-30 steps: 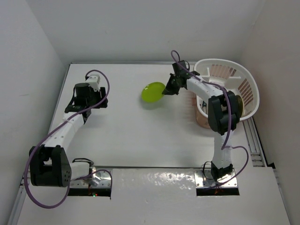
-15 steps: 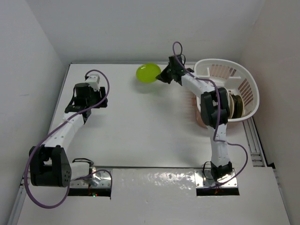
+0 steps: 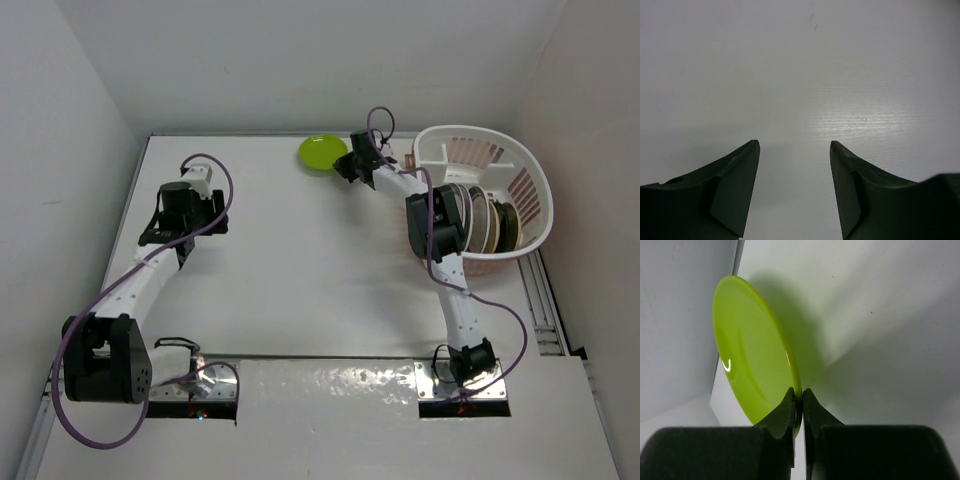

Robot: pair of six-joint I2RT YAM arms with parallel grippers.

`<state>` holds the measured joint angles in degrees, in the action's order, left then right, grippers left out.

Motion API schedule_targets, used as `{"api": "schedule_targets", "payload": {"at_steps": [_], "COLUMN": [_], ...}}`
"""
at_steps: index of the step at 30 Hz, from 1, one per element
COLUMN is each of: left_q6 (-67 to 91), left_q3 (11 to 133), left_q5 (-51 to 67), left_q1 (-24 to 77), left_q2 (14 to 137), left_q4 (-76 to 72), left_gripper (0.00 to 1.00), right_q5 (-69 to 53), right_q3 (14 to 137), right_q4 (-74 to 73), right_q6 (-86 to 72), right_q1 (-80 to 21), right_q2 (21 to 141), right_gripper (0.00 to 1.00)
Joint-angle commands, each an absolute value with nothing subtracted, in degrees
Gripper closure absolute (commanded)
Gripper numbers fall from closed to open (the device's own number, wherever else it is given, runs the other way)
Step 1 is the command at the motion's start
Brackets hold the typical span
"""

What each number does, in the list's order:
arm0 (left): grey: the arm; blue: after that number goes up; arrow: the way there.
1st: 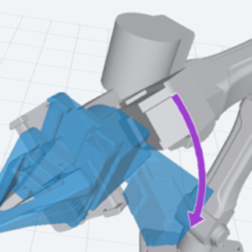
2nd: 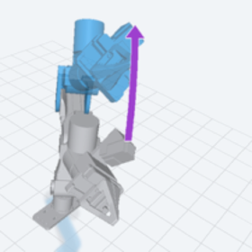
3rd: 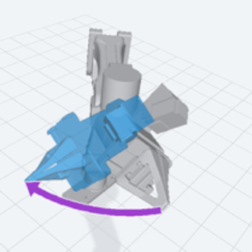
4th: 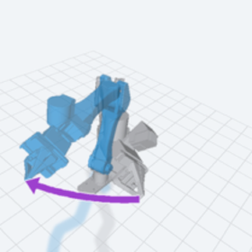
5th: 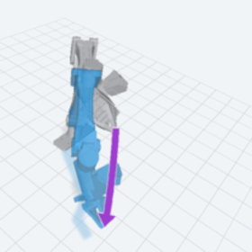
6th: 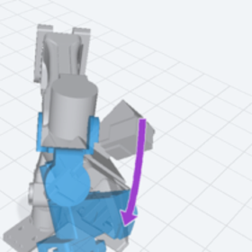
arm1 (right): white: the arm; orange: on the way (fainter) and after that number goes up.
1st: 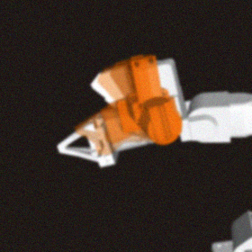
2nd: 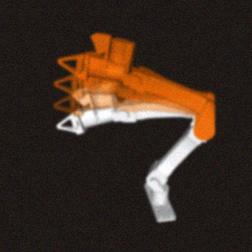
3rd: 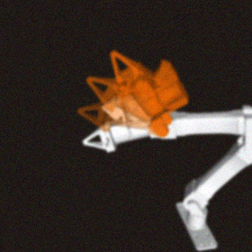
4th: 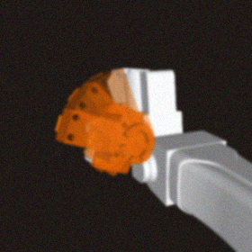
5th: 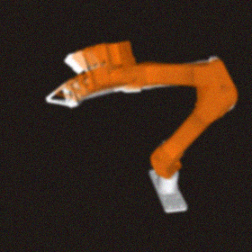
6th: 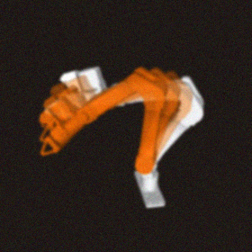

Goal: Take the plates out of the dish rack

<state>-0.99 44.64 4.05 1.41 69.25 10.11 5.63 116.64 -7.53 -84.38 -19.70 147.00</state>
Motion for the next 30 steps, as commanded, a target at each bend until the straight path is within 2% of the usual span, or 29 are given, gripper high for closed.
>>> {"api": "schedule_targets", "payload": {"at_steps": [1,10,14,16,17,20,23,30], "left_q6": [-0.5,-0.6,-0.7,-0.8,-1.0,-1.3,-1.4,-1.3], "left_q3": [44.3,43.8,43.7,43.8,43.9,43.8,43.8,44.2], "left_q5": [3.7,2.2,2.4,2.5,2.5,1.8,1.8,2.9], "left_q1": [1.8,1.8,1.8,1.8,1.8,1.8,1.7,1.7], "left_q2": [67.7,67.3,67.4,67.4,67.3,67.2,67.2,67.9], "left_q4": [7.8,7.2,6.9,6.9,7.0,7.1,7.2,6.5], "left_gripper": [0.44,0.43,0.43,0.43,0.43,0.43,0.43,0.43], "right_q5": [9.3,10.0,11.5,11.3,11.4,11.5,12.2,17.0], "right_q3": [118.8,119.1,119.0,118.1,118.0,118.0,117.4,112.0], "right_q4": [-2.4,-7.3,-8.6,-8.4,-8.3,-8.7,-8.8,-9.5], "right_q6": [-89.5,-91.9,-90.0,-90.4,-90.0,-88.5,-85.7,-77.3], "right_q1": [-20.3,-21.1,-22.0,-22.0,-22.0,-22.0,-22.2,-24.9], "right_q2": [146.8,148.7,148.4,148.2,148.0,147.1,145.2,136.7], "right_gripper": [1.0,0.96,0.88,0.81,0.71,0.59,0.55,0.32]}}
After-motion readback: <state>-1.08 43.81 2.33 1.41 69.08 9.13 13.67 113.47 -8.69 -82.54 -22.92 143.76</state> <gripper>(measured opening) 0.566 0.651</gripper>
